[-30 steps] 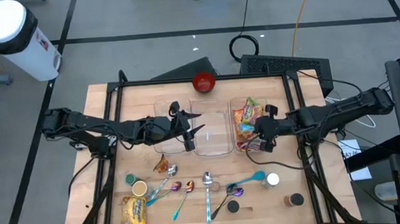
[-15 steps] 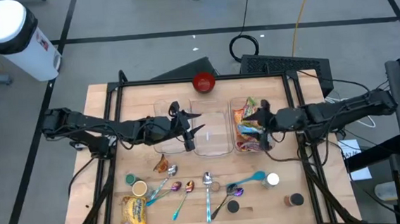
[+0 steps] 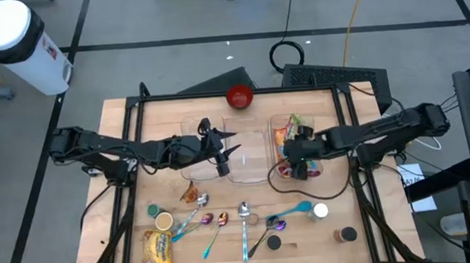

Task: Pick & Place Food Item
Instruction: Put the blue noodle pack into the right transparent bin

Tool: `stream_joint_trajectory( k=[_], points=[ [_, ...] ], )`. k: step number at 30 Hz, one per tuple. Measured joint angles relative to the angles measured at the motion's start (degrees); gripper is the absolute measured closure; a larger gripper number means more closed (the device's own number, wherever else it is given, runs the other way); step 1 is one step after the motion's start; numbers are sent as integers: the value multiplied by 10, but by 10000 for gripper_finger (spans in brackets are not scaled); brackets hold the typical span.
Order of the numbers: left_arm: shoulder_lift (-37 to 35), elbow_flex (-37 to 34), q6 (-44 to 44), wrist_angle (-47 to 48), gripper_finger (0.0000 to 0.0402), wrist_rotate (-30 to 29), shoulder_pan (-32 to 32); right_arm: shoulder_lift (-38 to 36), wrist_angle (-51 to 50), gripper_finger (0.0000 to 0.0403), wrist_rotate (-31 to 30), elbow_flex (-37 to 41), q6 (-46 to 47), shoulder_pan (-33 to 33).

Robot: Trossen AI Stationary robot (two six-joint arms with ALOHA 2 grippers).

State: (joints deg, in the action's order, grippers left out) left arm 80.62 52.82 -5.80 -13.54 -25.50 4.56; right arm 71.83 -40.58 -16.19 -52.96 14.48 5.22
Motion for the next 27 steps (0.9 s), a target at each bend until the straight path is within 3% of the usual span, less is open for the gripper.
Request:
stream_joint_trajectory(
  k=[5,12,20,27],
  points=[
    [0,0,1,0,210,0,-1,-4,-46,240,4,-2,25,0],
    [0,0,1,0,211,0,-4,-48,-61,387,-10,2,74,15],
    [0,0,1,0,211,0,-4,-126,64,400,-124,75,80,82],
    [0,0,1,0,211,0,-4,-186,294,402,-139,234,27,95]
  ],
)
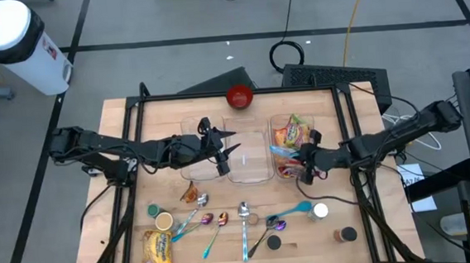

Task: Pick & Place Food Item
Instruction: Put the blue noodle pack into the right transparent bin

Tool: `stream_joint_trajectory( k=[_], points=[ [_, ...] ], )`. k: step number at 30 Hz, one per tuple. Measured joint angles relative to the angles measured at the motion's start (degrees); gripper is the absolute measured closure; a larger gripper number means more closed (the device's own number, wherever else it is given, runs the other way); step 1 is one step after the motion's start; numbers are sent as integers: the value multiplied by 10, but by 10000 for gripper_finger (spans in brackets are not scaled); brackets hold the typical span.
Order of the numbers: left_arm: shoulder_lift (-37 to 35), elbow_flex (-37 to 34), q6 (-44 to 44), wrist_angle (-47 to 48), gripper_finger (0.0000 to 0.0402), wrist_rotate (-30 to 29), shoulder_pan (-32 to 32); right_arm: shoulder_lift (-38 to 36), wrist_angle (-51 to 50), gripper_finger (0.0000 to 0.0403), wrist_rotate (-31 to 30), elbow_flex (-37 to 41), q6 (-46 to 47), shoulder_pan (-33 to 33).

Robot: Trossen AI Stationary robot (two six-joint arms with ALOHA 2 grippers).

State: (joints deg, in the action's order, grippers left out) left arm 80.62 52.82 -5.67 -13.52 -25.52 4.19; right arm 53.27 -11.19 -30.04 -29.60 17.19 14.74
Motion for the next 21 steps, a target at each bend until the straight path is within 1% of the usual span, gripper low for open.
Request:
stream_joint_trajectory(
  k=[4,6,8,10,15,21],
  points=[
    [0,0,0,0,210,0,0,-33,104,402,2,85,-41,0],
    [0,0,0,2,211,0,0,-53,138,402,7,116,-51,0],
    [0,0,0,4,210,0,0,-74,148,403,16,134,-58,0],
    [0,0,0,6,211,0,0,-93,140,403,17,143,-56,3],
    [0,0,0,7,210,0,0,-131,77,403,15,144,-51,17],
    [0,0,0,9,210,0,0,-141,-12,403,14,142,20,18]
  ],
)
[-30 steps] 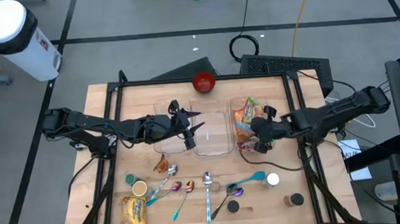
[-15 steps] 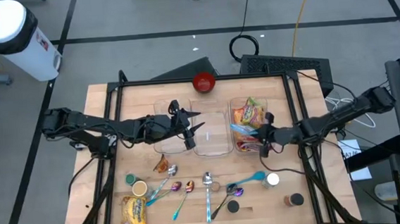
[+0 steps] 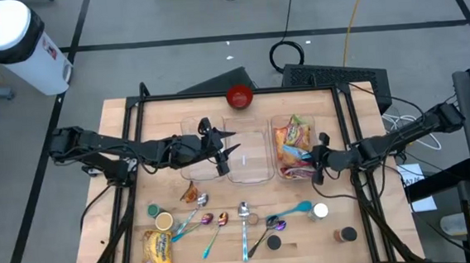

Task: Pick & Place Food Item
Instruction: Put the blue noodle pack into the right transparent bin

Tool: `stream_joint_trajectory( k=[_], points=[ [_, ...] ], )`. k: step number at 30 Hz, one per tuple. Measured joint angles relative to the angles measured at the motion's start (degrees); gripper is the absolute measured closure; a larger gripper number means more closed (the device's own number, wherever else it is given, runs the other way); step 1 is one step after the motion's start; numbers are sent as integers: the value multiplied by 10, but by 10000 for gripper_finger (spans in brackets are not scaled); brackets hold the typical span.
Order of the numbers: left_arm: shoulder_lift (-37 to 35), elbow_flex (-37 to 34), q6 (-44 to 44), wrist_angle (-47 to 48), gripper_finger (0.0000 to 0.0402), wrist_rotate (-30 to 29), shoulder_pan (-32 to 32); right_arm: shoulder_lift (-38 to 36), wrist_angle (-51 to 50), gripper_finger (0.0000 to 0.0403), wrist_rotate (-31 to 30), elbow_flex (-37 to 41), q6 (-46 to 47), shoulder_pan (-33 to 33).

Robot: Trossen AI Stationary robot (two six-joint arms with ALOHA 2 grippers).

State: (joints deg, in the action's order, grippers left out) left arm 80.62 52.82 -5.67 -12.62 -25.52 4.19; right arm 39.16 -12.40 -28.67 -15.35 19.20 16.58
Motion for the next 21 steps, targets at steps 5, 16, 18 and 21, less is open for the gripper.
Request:
stream_joint_trajectory(
  k=[5,16,18,21],
  points=[
    [0,0,0,1,211,0,0,-3,1,396,2,1,11,0],
    [0,0,15,6,211,0,0,-55,73,260,7,-11,-38,0],
    [0,0,15,6,211,0,0,-65,84,237,8,-18,-54,0],
    [0,0,15,6,210,0,0,-71,99,216,14,-25,-62,0]
  ],
)
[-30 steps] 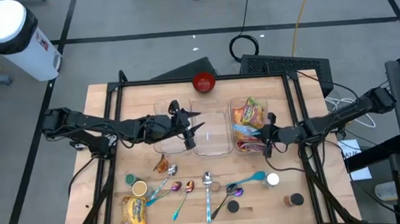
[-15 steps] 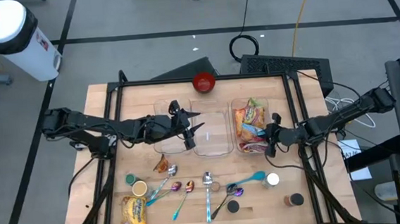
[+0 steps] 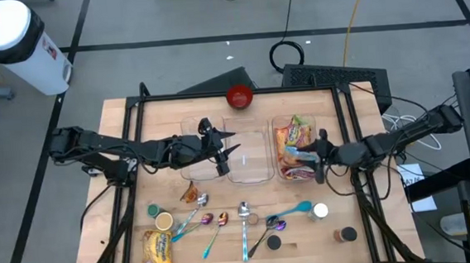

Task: Pick & Place Food Item
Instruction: Put the blue noodle pack into the right transparent bin

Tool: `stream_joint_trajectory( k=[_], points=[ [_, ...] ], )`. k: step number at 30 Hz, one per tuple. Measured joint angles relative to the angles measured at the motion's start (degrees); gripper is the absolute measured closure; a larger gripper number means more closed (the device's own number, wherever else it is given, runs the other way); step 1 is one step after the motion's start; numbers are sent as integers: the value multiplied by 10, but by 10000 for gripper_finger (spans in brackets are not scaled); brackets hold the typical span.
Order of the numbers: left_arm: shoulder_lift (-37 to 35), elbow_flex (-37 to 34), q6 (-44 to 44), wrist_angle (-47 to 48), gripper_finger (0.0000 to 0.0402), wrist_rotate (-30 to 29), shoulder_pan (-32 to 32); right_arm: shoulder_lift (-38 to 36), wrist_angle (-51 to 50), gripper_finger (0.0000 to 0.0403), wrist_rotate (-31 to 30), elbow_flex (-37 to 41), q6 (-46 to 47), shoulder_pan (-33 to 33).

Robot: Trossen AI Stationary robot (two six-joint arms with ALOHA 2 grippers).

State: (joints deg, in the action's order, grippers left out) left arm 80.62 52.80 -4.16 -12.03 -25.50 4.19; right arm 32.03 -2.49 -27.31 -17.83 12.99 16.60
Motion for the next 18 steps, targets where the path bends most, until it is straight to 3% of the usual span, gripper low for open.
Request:
stream_joint_trajectory(
  k=[5,11,15,18],
  points=[
    [0,0,0,0,211,0,0,13,-6,232,-10,-2,74,-7],
    [0,0,0,-1,211,0,0,54,-63,317,-8,-2,144,-9],
    [0,0,0,-1,211,0,0,76,-69,381,6,-2,143,-9],
    [0,0,0,-1,211,0,0,78,-58,397,7,-2,120,-9]
  ],
)
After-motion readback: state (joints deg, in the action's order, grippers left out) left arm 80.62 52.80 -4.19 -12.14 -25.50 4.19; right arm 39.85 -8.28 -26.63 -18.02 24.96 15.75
